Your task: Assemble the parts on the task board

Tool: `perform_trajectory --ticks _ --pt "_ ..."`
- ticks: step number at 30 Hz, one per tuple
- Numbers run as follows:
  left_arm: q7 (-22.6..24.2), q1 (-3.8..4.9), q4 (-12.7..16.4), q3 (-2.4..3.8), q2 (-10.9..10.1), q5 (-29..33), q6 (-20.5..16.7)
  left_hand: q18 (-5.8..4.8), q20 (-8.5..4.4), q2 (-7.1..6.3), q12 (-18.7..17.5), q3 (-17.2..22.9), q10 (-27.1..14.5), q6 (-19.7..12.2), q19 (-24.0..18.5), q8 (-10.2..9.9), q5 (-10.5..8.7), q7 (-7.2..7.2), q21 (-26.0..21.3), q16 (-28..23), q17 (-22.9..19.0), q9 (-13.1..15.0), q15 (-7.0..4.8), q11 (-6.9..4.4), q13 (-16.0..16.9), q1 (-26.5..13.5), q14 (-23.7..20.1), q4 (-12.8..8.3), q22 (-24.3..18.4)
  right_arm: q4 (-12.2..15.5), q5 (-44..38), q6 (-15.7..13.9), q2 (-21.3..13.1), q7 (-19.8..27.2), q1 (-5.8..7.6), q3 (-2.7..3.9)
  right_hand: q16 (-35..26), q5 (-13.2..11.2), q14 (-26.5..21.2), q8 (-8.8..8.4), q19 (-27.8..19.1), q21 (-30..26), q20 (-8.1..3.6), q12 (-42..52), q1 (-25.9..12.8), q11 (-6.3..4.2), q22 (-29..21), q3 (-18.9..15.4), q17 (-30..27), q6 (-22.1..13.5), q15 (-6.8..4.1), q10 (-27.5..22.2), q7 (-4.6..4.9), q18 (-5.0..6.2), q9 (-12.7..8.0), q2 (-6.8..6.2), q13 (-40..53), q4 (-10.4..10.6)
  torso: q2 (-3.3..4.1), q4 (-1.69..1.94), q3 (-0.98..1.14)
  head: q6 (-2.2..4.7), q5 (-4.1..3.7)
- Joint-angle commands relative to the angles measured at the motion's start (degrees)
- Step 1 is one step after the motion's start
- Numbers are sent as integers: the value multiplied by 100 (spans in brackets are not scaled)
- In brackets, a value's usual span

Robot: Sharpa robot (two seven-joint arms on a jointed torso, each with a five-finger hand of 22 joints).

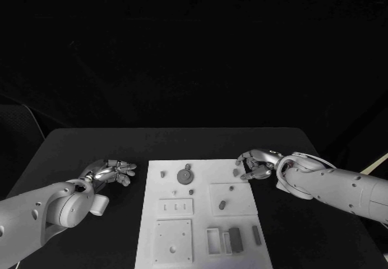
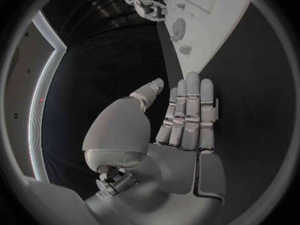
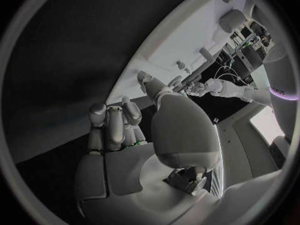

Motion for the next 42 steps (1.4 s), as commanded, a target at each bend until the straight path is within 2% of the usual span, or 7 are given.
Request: perform_trajectory --ticks 1,4,10,13,17,34,42 --pt "72 -2 12 4 6 6 87 72 24 34 -18 -29 -19 -23 35 -35 -7 -2 -32 -30 6 -6 23 -2 2 40 -11 4 -9 -30 -77 207 16 105 -54 -1 -46 -33 -75 -19 -56 -25 10 -19 75 1 -10 -36 -34 -39 2 -57 -3 -103 -10 1 -6 13 -3 3 -13 -21 15" --pt "71 -3 5 4 6 6 87 72 24 34 -18 -29 -18 -22 35 -36 -7 -2 -32 -30 6 -6 23 -2 2 40 -11 4 -10 -30 -67 196 27 118 -100 -2 -57 -32 -104 -20 -68 -32 13 -22 76 5 -13 -39 -52 -51 5 -67 -4 -107 -12 1 -7 15 -2 -2 -17 -30 27" --pt "68 -4 5 4 1 6 89 72 24 34 -18 -29 -18 -22 35 -36 -7 -2 -32 -31 7 -6 23 -2 2 41 -11 3 -10 -12 -6 223 49 138 -124 -2 -36 -32 -72 -14 -86 -41 20 -25 62 14 -16 -47 -7 -58 10 -83 3 -115 -14 17 -7 30 -3 -9 -13 -43 37" --pt "71 -4 4 4 1 6 83 72 24 34 -18 -29 -18 -21 35 -36 -7 -2 -33 -32 8 -6 23 -2 2 42 -11 3 -10 -2 29 246 58 145 -127 -3 -35 -32 -90 9 -103 -50 27 -24 44 23 -19 -54 -9 -37 16 -98 18 -123 -8 36 -6 46 -7 -5 -24 -38 49" --pt "79 -4 1 4 1 6 62 72 24 34 -18 -29 -17 -20 35 -36 -6 -2 -33 -32 9 -6 23 -2 2 42 -11 2 -10 24 60 253 63 154 -130 -3 8 -31 -30 51 -118 -54 35 -16 21 32 -20 -61 60 17 23 -110 35 -132 6 65 -2 67 -7 0 -28 -48 49" --pt "71 -4 6 4 -9 6 72 72 24 35 -18 -29 -16 -18 36 -36 -6 -2 -33 -34 12 -6 23 -3 3 45 -10 1 -11 3 88 283 167 172 -170 -3 107 -24 33 248 -134 -35 50 43 -31 51 -11 -61 142 345 43 -123 48 -145 87 144 22 109 -7 -2 -24 -69 57" --pt "70 -4 5 4 -9 6 77 73 24 35 -19 -29 -15 -17 36 -36 -6 -2 -34 -35 13 -6 23 -3 4 46 -10 1 -11 -32 88 264 214 166 -201 -3 140 -16 74 286 -133 -28 51 55 -38 51 -9 -47 182 421 47 -127 54 -145 104 178 25 119 -9 -3 -21 -80 60"
